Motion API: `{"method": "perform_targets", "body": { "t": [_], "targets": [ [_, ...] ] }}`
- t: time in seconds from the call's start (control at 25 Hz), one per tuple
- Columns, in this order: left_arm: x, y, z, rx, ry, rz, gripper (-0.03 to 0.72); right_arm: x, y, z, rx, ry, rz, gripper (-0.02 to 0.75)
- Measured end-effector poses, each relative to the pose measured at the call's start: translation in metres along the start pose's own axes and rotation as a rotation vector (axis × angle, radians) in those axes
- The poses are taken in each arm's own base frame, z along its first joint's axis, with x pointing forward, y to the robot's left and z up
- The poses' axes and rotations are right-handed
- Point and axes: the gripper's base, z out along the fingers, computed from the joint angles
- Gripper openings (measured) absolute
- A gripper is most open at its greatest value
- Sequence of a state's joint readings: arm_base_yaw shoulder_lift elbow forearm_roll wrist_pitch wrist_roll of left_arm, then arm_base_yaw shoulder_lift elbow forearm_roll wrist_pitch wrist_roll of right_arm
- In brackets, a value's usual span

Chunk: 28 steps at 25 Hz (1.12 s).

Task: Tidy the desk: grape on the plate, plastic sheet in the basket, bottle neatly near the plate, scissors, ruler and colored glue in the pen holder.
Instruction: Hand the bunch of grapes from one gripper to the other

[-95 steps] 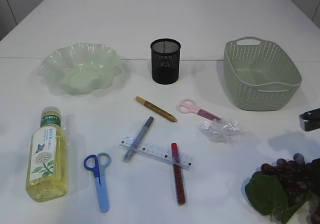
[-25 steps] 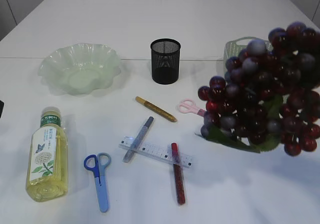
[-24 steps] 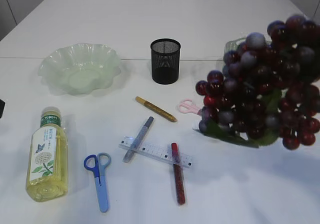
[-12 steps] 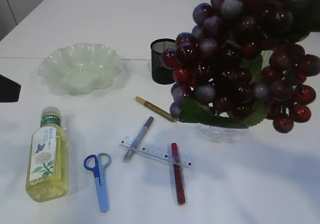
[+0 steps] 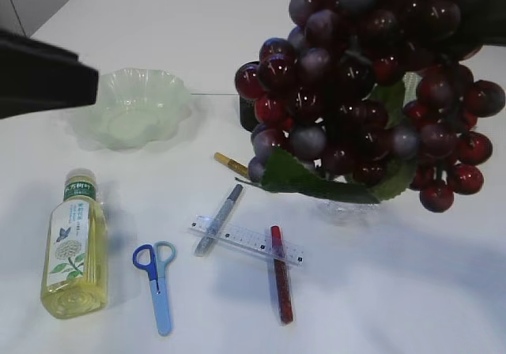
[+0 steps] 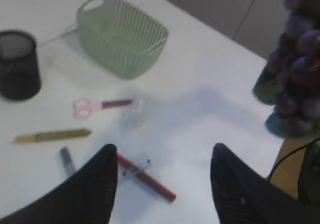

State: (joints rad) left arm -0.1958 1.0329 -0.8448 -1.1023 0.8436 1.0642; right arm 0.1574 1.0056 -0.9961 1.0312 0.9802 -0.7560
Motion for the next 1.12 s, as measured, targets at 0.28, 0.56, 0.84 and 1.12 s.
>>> {"method": "perform_targets", "body": {
  "t": [0.28,0.56,0.84,1.12],
  "targets": [
    [-0.020,-0.037,0.028,0.152,-0.215,0.150,0.484,0.000,0.003,0.000,-0.037,-0.003,0.008,0.174],
    [-0.014,-0.049,0.067,0.261,-0.205,0.095,0.649,0.001,0.003,0.000,-0.034,0.011,-0.002,0.174],
    [-0.022,-0.055,0.070,0.358,-0.241,0.050,0.669,0.002,0.002,0.000,-0.027,0.022,-0.010,0.174],
    [-0.030,-0.061,0.077,0.473,-0.238,0.044,0.669,0.005,0.000,0.000,0.002,0.056,-0.039,0.174]
  ]
}}
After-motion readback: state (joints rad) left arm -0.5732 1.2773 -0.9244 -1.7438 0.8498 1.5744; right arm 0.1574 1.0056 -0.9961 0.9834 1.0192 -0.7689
